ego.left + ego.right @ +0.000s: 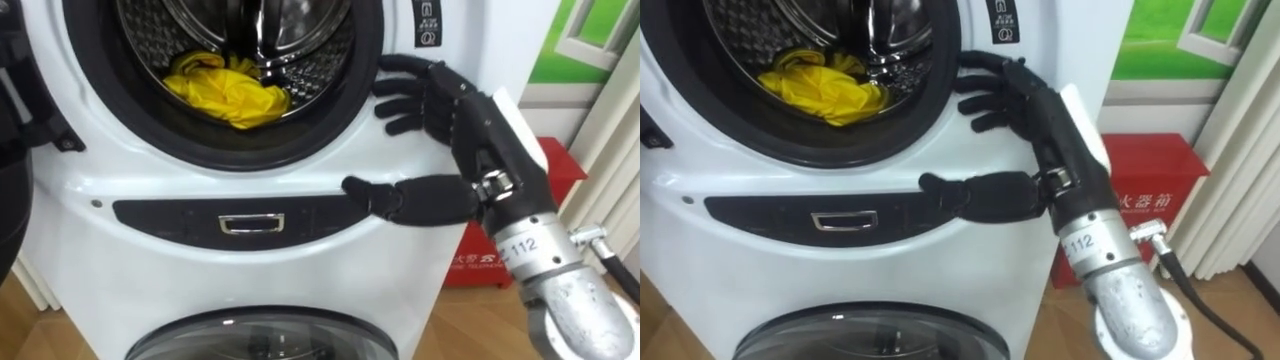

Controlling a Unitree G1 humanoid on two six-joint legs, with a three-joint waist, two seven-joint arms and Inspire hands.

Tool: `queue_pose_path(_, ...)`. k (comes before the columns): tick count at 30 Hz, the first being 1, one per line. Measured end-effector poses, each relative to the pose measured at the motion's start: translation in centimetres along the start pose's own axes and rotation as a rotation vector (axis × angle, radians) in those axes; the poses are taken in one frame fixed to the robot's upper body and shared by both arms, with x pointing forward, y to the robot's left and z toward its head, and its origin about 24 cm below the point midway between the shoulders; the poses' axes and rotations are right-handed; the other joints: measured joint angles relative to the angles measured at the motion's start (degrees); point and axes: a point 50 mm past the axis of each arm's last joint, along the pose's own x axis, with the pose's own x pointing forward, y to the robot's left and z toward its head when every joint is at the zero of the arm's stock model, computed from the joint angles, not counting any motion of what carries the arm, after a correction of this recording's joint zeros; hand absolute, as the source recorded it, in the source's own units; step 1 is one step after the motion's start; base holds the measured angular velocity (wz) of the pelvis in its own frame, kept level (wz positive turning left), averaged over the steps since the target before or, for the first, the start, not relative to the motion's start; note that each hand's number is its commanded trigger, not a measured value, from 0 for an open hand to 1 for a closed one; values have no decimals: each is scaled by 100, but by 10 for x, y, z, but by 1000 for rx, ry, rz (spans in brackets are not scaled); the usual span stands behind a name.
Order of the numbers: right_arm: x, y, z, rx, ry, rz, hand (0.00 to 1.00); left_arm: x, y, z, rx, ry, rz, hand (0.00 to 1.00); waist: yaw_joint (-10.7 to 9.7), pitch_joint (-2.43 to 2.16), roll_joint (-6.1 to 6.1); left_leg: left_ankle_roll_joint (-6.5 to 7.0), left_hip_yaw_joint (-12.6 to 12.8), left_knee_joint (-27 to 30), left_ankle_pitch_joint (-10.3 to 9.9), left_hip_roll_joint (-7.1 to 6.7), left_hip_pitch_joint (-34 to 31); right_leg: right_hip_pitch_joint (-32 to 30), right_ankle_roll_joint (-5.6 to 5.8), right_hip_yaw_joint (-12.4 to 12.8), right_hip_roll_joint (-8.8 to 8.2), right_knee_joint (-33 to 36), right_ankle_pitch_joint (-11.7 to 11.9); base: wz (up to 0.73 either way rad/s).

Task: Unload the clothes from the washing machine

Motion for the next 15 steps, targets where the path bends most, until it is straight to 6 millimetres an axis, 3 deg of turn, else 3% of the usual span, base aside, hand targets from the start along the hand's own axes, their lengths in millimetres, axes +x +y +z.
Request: queue_pose_path(15,-8,7,-4,181,11,49,0,0,-2,10,2,-64,-6,0,-2,-5,65,-2,-1,-23,-2,0,-5,7,-1,8,3,-6,2,0)
